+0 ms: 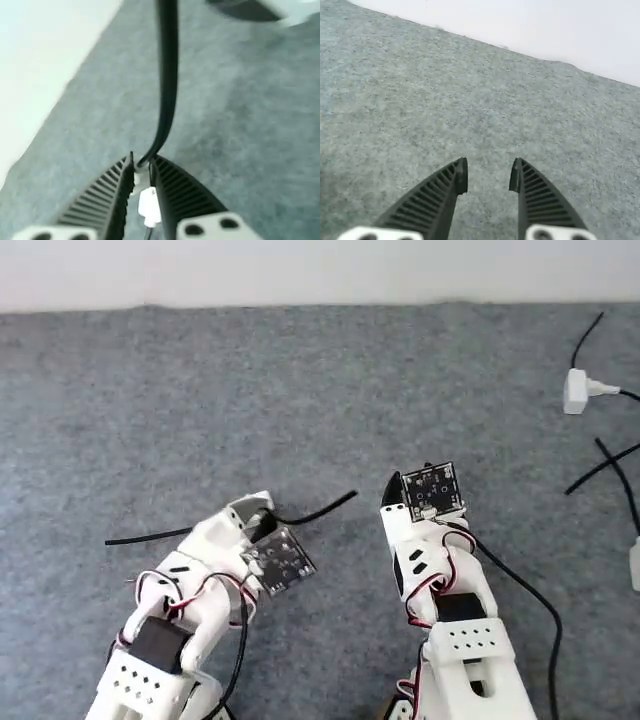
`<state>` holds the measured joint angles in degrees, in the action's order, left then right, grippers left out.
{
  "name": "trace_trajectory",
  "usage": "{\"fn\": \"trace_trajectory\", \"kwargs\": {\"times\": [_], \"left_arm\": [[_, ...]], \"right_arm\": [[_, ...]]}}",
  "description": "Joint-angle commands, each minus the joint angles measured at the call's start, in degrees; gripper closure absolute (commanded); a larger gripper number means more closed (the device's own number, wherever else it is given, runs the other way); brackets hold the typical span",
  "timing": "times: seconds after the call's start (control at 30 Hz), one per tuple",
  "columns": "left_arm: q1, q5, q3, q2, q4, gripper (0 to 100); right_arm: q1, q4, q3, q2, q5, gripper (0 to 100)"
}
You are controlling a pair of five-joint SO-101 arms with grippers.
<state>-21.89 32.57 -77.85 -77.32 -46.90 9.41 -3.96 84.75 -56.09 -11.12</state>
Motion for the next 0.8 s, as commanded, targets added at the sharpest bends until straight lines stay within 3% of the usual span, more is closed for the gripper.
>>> {"fn": "trace_trajectory", "kwargs": {"times": [0.0,0.2,0.5,0.77], "left_arm": [[-2.11,-0.44,6.55,-0.35,-2.37,99],[-6.33,-0.70,12.97,-0.35,-8.62,99],[-9.05,-2.37,14.73,-0.26,-10.37,99],[-12.22,-2.29,16.04,-0.62,-19.16,99]], "right_arm": [[0.13,0.92,-0.79,0.57,0.18,83.6],[0.13,1.01,-0.79,0.57,0.18,83.6],[0.13,1.01,-0.79,0.57,0.18,83.6],[0.13,0.92,-0.79,0.57,0.18,83.6]]}}
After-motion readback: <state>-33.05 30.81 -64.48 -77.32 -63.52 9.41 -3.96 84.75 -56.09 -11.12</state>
